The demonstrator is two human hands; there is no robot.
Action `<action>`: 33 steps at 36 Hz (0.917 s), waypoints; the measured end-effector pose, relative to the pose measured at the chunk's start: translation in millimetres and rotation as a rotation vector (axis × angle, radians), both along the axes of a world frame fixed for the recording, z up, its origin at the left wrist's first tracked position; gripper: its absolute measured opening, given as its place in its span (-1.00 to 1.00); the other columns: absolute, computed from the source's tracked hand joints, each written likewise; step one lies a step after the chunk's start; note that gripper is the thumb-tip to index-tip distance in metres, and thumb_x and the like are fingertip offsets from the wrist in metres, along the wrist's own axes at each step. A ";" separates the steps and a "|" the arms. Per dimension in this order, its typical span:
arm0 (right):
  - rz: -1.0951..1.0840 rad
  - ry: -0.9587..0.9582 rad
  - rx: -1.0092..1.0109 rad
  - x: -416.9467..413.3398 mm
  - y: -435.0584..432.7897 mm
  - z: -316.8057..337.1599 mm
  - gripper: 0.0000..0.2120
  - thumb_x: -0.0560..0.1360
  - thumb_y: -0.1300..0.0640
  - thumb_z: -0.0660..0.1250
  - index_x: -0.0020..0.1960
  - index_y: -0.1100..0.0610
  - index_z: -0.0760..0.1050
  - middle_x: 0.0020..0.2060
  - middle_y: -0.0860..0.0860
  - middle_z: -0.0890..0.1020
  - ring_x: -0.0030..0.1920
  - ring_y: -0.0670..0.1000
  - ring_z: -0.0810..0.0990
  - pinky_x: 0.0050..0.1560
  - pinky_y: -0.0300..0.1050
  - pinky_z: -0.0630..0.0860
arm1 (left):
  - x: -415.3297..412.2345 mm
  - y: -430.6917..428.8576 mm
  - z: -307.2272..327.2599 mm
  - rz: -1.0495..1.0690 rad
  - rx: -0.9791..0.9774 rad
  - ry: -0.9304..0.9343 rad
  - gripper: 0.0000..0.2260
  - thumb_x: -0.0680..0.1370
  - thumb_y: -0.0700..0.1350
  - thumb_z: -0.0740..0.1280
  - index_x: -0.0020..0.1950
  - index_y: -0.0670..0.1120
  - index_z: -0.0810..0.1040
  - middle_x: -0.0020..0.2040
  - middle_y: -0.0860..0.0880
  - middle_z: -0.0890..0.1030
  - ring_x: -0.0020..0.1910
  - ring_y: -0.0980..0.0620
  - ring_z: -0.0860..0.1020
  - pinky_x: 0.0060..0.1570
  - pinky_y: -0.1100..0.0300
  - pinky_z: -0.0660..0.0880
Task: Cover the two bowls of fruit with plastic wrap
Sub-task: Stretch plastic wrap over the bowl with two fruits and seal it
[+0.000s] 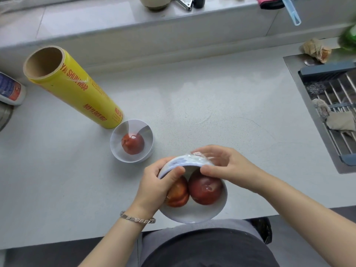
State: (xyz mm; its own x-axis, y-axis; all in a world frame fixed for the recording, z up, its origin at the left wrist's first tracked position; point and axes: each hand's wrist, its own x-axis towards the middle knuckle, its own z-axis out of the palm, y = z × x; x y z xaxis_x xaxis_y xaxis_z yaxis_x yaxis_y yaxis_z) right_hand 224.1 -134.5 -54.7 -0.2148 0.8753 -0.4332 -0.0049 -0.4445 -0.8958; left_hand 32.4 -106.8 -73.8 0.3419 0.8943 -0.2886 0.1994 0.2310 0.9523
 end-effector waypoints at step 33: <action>0.098 0.094 -0.242 19.0 27.2 0.5 -0.87 0.26 0.05 0.38 -0.32 0.11 0.51 -0.34 -0.11 0.62 -0.26 -0.15 0.50 -0.13 -0.29 0.34 | -5.9 -2.2 -2.3 -0.045 0.026 0.134 -0.67 0.23 0.25 0.33 -0.14 0.09 0.61 -0.20 0.21 0.66 -0.19 0.24 0.58 -0.11 0.41 0.45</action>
